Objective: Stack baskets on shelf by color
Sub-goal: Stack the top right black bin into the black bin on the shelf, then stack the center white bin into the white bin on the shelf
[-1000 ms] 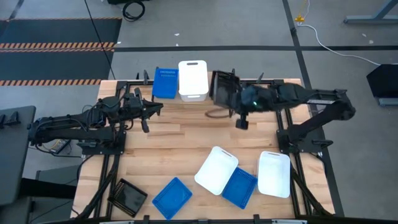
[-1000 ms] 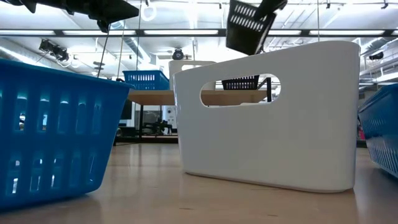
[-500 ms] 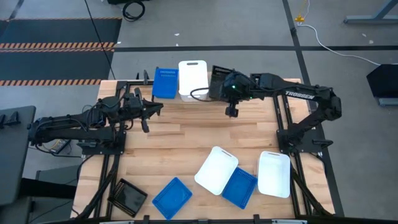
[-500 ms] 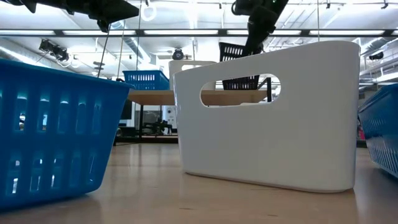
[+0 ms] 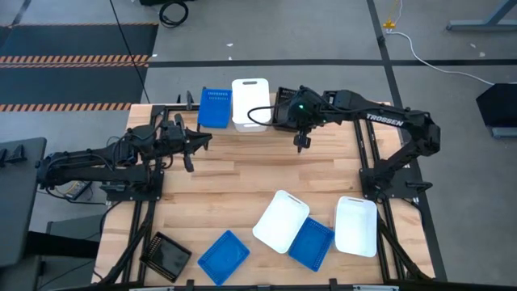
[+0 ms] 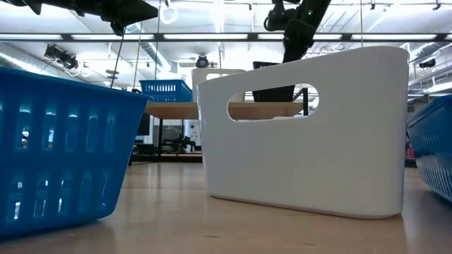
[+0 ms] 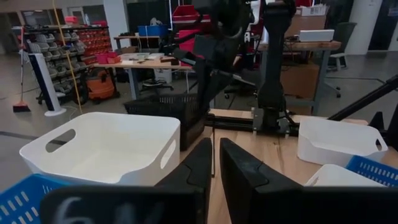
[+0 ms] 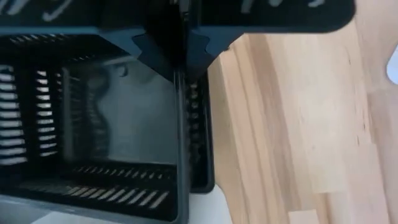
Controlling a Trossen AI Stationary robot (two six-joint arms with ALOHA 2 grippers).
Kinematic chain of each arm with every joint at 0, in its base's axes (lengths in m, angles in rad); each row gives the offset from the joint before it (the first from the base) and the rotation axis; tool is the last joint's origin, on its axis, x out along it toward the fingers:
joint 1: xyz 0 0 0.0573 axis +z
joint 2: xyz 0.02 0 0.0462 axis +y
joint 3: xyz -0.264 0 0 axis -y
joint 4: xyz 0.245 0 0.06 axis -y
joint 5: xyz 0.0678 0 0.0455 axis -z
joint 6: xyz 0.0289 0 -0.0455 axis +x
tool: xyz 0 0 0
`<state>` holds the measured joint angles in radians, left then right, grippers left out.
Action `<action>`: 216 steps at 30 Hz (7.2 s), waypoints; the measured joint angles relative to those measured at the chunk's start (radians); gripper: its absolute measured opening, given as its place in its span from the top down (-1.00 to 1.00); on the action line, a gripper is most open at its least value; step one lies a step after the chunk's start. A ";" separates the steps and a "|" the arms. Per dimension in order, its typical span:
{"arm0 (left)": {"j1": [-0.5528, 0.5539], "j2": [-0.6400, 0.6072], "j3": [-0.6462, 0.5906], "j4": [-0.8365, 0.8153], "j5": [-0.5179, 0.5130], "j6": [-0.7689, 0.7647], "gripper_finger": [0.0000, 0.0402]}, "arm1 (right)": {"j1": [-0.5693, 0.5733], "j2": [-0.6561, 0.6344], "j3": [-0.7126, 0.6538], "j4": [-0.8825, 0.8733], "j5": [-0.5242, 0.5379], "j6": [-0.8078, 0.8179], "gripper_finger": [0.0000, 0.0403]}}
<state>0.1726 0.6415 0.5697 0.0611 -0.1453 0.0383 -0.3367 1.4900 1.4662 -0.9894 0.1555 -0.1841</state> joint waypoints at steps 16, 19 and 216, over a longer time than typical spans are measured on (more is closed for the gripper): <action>0.000 0.000 0.000 0.002 0.000 0.001 0.79 | -0.023 -0.009 0.000 0.019 0.055 -0.021 0.22; 0.000 0.000 0.000 0.002 0.000 0.002 0.78 | -0.010 -0.012 0.000 0.019 0.034 -0.021 0.19; -0.916 1.282 0.990 -0.999 -0.091 -0.688 0.14 | 0.949 0.225 -0.092 0.076 0.104 0.827 0.20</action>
<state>-0.7439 1.9236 1.5600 -0.9375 -0.2363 -0.6501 0.6126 1.7150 1.3744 -0.9136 0.2596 0.6431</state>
